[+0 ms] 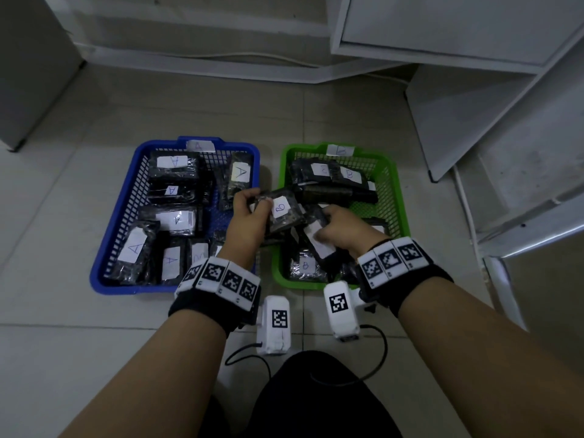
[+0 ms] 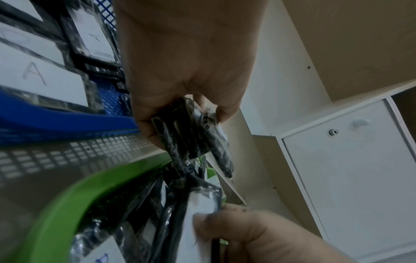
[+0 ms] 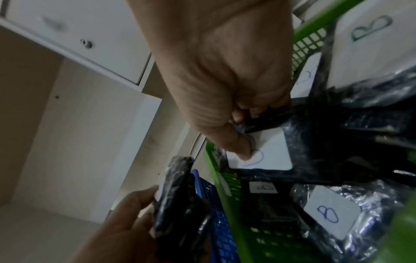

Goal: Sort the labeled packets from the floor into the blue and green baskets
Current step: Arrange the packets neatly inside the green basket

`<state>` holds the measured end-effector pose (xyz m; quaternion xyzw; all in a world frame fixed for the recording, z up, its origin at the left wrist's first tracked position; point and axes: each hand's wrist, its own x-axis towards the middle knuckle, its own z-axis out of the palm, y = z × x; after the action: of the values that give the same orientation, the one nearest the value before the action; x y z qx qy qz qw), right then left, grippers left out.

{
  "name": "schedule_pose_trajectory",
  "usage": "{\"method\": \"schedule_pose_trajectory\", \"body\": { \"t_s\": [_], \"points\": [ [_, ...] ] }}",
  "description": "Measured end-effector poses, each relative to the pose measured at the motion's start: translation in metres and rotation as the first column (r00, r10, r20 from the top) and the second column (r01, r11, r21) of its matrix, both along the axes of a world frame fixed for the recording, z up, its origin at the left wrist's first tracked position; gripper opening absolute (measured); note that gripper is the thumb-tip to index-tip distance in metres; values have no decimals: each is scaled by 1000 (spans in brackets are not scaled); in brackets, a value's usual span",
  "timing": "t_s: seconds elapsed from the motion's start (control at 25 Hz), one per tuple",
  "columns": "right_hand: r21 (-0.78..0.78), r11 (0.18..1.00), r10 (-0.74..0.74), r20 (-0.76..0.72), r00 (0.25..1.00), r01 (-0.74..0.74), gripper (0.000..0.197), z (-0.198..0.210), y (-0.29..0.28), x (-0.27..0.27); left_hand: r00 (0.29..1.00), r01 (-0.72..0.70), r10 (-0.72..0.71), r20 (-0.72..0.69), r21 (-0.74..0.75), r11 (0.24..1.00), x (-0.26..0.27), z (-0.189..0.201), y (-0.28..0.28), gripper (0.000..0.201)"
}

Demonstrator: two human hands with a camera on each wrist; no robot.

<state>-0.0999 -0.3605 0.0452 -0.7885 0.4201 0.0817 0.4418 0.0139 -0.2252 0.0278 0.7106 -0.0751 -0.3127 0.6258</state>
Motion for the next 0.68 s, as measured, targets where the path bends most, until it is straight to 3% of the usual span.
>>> {"method": "schedule_pose_trajectory", "body": {
  "t_s": [0.12,0.24,0.32,0.48,0.68],
  "points": [
    [18,973,232,-159,960,-232,41,5,9,7,995,-81,77,-65,-46,996,6,-3,9,37],
    [13,870,457,-390,799,-492,34,1,23,12,988,-83,75,-134,-59,995,7,-4,14,41],
    [-59,806,495,-480,725,-589,37,-6,31,10,980,-75,61,-187,-65,995,5,-4,13,44],
    [-144,810,458,-450,767,-569,46,-4,33,1,979,-16,7,-202,-39,999,2,-5,7,58],
    [-171,952,231,-132,964,-252,42,-18,19,17,978,4,-5,-210,-8,1000,1,-10,2,53]
  ]
}}
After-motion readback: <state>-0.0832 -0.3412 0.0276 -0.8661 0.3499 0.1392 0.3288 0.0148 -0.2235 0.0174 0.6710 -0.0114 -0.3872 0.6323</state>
